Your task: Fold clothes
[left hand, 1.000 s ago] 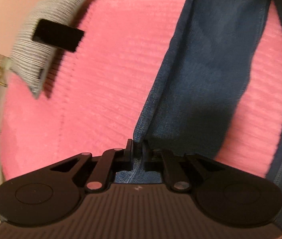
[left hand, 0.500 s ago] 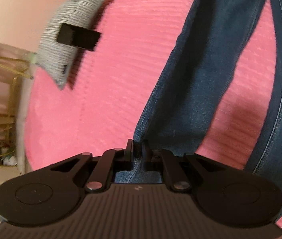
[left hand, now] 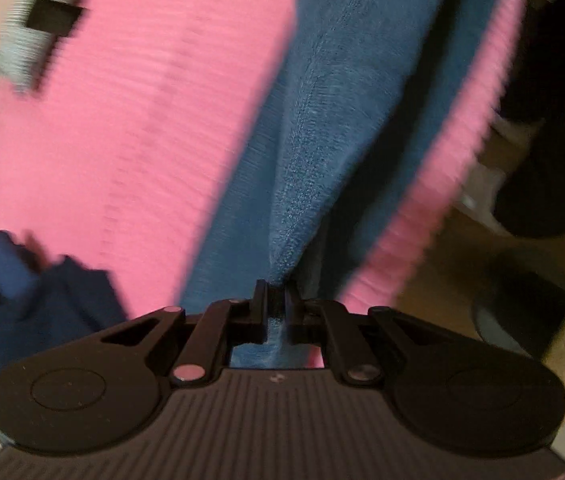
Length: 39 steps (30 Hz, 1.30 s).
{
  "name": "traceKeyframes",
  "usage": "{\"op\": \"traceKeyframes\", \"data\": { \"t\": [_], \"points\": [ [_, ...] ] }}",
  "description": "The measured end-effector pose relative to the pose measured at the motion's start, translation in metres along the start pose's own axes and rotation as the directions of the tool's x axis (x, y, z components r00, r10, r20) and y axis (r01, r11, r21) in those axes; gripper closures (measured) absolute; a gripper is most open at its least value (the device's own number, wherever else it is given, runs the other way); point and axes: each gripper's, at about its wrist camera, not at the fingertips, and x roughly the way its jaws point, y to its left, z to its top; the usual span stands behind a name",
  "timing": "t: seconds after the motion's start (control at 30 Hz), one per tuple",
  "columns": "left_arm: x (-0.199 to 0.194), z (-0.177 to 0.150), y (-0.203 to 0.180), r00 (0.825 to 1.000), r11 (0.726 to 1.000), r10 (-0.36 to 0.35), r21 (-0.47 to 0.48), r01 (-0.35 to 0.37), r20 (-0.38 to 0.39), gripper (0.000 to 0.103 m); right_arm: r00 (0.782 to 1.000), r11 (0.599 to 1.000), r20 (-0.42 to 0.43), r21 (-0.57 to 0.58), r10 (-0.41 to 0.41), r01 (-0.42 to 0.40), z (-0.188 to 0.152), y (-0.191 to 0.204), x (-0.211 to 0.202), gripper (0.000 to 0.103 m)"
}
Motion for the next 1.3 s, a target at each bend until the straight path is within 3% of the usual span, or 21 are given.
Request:
{"op": "traceKeyframes", "data": {
  "t": [0.03, 0.1, 0.17, 0.23, 0.3, 0.37, 0.47, 0.5, 0.57, 0.63, 0.67, 0.7, 0.77, 0.8, 0.93, 0.97, 1.03, 1.13, 1.2, 1.23, 1.3],
  "points": [
    [0.008, -0.003, -0.006, 1.000, 1.000, -0.007, 0.014, 0.007, 0.006, 0.098, 1.000, 1.000, -0.011, 0.015, -0.014, 0.015, -0.001, 0.005, 0.003, 0.070],
    [0.019, -0.006, -0.013, 1.000, 0.999, -0.008, 0.034, 0.007, 0.026, 0.098, 1.000, 0.992, -0.013, 0.122, -0.027, 0.028, -0.005, 0.004, -0.002, 0.040],
    [0.025, -0.009, -0.014, 0.999, 0.999, -0.008, 0.038, 0.006, 0.046, 0.098, 1.000, 0.956, -0.003, 0.293, -0.008, 0.009, -0.015, -0.003, -0.014, 0.038],
    [0.026, -0.016, -0.012, 0.997, 0.999, -0.018, 0.038, 0.016, 0.071, 0.098, 1.000, 0.870, 0.013, 0.492, 0.019, -0.023, -0.026, -0.017, -0.023, 0.038],
    [0.024, -0.020, -0.013, 0.996, 0.999, -0.021, 0.042, 0.018, 0.087, 0.098, 0.997, 0.701, 0.070, 0.709, 0.043, -0.080, -0.047, -0.038, -0.025, 0.038],
    [0.021, -0.022, -0.013, 0.995, 0.999, -0.018, 0.044, 0.014, 0.094, 0.098, 0.987, 0.456, 0.152, 0.876, 0.041, -0.154, -0.074, -0.062, -0.021, 0.038],
    [0.018, -0.019, -0.010, 0.997, 0.999, 0.003, 0.040, -0.006, 0.082, 0.098, 0.958, 0.097, 0.284, 0.955, -0.025, -0.281, -0.113, -0.083, -0.003, 0.038],
    [0.017, -0.018, -0.009, 0.997, 0.999, 0.010, 0.038, -0.013, 0.079, 0.098, 0.950, 0.008, 0.309, 0.951, -0.052, -0.309, -0.122, -0.087, 0.003, 0.038],
    [0.015, -0.016, -0.008, 0.997, 0.999, 0.023, 0.036, -0.026, 0.071, 0.098, 0.938, -0.117, 0.331, 0.933, -0.100, -0.341, -0.138, -0.090, 0.017, 0.038],
    [0.013, -0.012, -0.004, 0.997, 0.998, 0.043, 0.041, -0.045, 0.056, 0.098, 0.925, -0.195, 0.354, 0.906, -0.139, -0.376, -0.147, -0.091, 0.030, 0.038],
    [0.011, -0.009, -0.002, 0.997, 0.997, 0.056, 0.051, -0.058, 0.050, 0.097, 0.918, -0.219, 0.365, 0.893, -0.155, -0.393, -0.150, -0.091, 0.035, 0.039],
    [0.009, -0.007, -0.001, 0.996, 0.995, 0.071, 0.063, -0.074, 0.048, 0.097, 0.913, -0.230, 0.373, 0.886, -0.164, -0.403, -0.152, -0.091, 0.036, 0.064],
    [0.005, -0.003, 0.002, 0.994, 0.990, 0.104, 0.090, -0.107, 0.045, 0.097, 0.909, -0.237, 0.379, 0.880, -0.172, -0.412, -0.154, -0.091, 0.033, 0.079],
    [0.003, -0.001, 0.003, 0.992, 0.987, 0.118, 0.104, -0.122, 0.044, 0.097, 0.912, -0.229, 0.370, 0.886, -0.176, -0.403, -0.157, -0.093, 0.024, 0.099],
    [-0.012, 0.005, 0.006, 0.981, 0.972, 0.188, 0.132, -0.193, 0.051, 0.097, 0.906, -0.125, 0.367, 0.909, -0.211, -0.398, -0.167, -0.080, -0.037, 0.099],
    [-0.017, 0.005, 0.005, 0.978, 0.970, 0.202, 0.130, -0.207, 0.051, 0.098, 0.910, -0.116, 0.357, 0.915, -0.210, -0.386, -0.169, -0.074, -0.045, 0.099],
    [-0.024, 0.005, 0.001, 0.976, 0.969, 0.211, 0.124, -0.215, 0.045, 0.098, 0.925, -0.143, 0.337, 0.921, -0.178, -0.363, -0.179, -0.059, -0.041, 0.099],
    [-0.024, 0.005, -0.015, 0.979, 0.971, 0.202, 0.127, -0.204, 0.031, 0.098, 0.943, -0.171, 0.314, 0.929, -0.110, -0.329, -0.192, -0.052, -0.005, 0.095],
    [-0.020, 0.006, -0.028, 0.981, 0.972, 0.191, 0.136, -0.192, 0.019, 0.097, 0.952, -0.168, 0.287, 0.939, -0.103, -0.301, -0.197, -0.051, -0.001, 0.093],
    [-0.018, 0.006, -0.034, 0.981, 0.970, 0.194, 0.147, -0.194, 0.013, 0.097, 0.957, -0.159, 0.272, 0.945, -0.105, -0.286, -0.196, -0.051, -0.006, 0.085],
    [-0.015, 0.006, -0.046, 0.980, 0.968, 0.201, 0.154, -0.199, 0.004, 0.097, 0.965, -0.129, 0.236, 0.960, -0.112, -0.250, -0.193, -0.051, -0.017, 0.036]
  ]
}}
